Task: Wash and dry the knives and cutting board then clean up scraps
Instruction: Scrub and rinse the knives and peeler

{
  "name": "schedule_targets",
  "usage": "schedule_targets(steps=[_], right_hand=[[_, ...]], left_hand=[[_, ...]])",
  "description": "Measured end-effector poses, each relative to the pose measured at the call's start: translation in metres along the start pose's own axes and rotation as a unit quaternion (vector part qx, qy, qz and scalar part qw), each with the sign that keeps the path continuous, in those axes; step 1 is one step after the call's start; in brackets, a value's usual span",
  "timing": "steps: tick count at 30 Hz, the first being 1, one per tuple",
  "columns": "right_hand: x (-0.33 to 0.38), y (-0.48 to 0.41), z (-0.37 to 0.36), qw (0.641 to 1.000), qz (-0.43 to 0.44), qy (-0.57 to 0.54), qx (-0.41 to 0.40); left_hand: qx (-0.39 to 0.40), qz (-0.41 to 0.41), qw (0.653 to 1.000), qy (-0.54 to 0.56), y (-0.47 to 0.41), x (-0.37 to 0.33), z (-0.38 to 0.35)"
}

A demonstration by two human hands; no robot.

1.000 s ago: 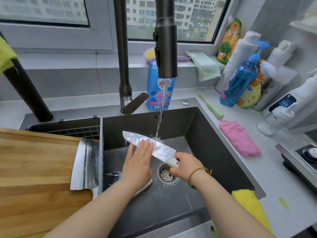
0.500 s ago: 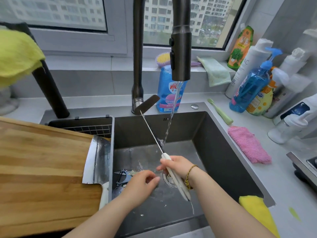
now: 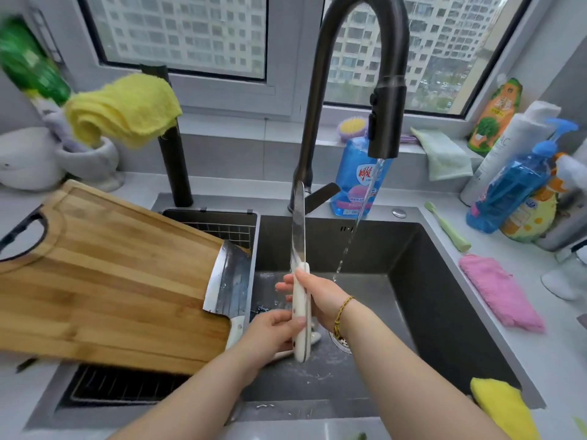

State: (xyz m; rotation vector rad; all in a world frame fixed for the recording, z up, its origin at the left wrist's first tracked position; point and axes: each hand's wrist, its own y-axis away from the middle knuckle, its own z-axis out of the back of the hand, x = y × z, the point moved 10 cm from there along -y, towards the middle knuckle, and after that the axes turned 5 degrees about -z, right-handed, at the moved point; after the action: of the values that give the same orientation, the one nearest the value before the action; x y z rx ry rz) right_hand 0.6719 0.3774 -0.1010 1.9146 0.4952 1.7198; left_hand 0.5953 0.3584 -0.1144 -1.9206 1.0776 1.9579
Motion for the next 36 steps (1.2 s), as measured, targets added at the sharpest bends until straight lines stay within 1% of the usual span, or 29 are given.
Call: schedule_targets(steps=[4, 6, 10, 12, 15, 17, 18, 21, 22, 24, 26, 29, 33, 36], right_hand=[[0.007, -0.005, -0.026, 0.998, 0.009, 0.055, 0.016], [0.01, -0.01, -0.041, 0.997, 0.009, 0.071, 0.017], [0.009, -0.016, -0.065, 0.994, -0.011, 0.11, 0.007], [0.008, -0.021, -0.077, 0.988, -0.009, 0.153, 0.005], [0.01, -0.029, -0.093, 0.983, 0.017, 0.185, 0.016], [0.014, -0.028, -0.097, 0.981, 0.029, 0.192, 0.009], [0.016, -0.029, -0.095, 0.982, 0.043, 0.186, -0.011], [0.023, -0.031, -0.076, 0.977, 0.094, 0.158, -0.105], [0.024, -0.031, -0.07, 0.977, 0.098, 0.145, -0.122], [0.018, -0.035, -0.064, 0.985, 0.078, 0.103, -0.117], [0.008, -0.039, -0.062, 0.993, 0.037, 0.055, -0.094], [-0.005, -0.049, -0.062, 0.997, 0.006, -0.002, -0.074], [-0.01, -0.054, -0.062, 0.998, 0.002, -0.017, -0.062], [-0.008, -0.051, -0.06, 0.998, -0.003, -0.023, -0.065]], left_hand=[[-0.032, 0.029, 0.998, 0.036, 0.019, -0.002, 0.026], [-0.039, 0.027, 0.998, 0.033, 0.027, -0.008, 0.042], [-0.056, 0.005, 0.998, -0.038, 0.04, -0.02, 0.08], [-0.086, 0.001, 0.993, -0.076, 0.045, -0.02, 0.097], [-0.134, -0.001, 0.987, -0.089, 0.051, -0.016, 0.114], [-0.159, -0.002, 0.983, -0.09, 0.053, -0.014, 0.123], [-0.172, 0.001, 0.98, -0.101, 0.054, -0.013, 0.128], [-0.201, 0.016, 0.967, -0.156, 0.054, -0.008, 0.142], [-0.203, 0.023, 0.963, -0.174, 0.052, -0.005, 0.145], [-0.198, 0.041, 0.956, -0.214, 0.047, 0.002, 0.15], [-0.188, 0.054, 0.945, -0.262, 0.042, 0.008, 0.152], [-0.165, 0.067, 0.927, -0.33, 0.034, 0.016, 0.152], [-0.146, 0.085, 0.918, -0.359, 0.028, 0.026, 0.151], [-0.142, 0.088, 0.92, -0.355, 0.024, 0.03, 0.148]])
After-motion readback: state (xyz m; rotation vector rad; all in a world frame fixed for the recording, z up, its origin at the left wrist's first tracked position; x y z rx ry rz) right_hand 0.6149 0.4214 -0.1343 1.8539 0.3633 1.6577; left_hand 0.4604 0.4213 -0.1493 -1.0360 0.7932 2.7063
